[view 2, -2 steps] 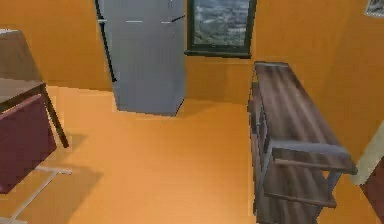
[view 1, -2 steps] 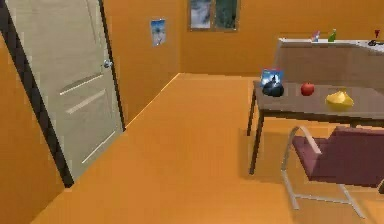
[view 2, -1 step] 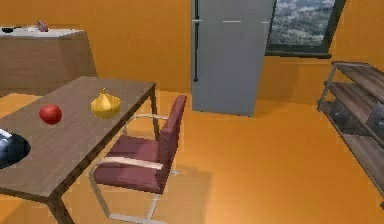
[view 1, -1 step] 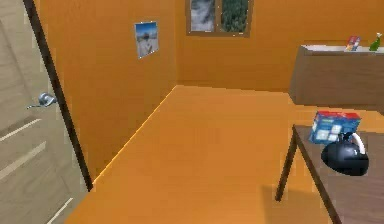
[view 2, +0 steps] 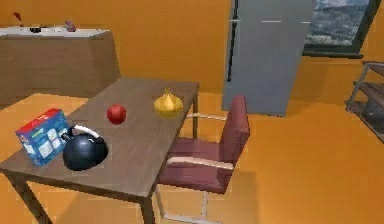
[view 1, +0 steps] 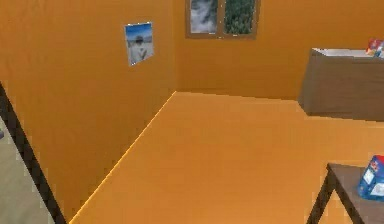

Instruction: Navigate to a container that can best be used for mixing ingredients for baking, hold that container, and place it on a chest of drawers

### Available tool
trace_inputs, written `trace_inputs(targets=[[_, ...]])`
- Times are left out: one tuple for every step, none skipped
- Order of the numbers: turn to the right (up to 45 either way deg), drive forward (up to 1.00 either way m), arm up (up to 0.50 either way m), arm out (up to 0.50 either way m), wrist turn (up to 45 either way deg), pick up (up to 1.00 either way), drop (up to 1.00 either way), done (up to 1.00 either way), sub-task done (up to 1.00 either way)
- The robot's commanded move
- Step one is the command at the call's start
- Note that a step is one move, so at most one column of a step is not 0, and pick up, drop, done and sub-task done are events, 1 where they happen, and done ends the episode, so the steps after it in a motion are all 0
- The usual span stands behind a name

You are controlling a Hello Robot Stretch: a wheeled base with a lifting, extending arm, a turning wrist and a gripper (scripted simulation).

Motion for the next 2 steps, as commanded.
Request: trace_inputs(targets=[[9.0, 0.0, 0.0, 0.0, 0.0, 0.0, 0.0, 0.0, 0.0], [0.0, 1.0, 0.0, 0.0, 0.0, 0.0, 0.0, 0.0, 0.0]])
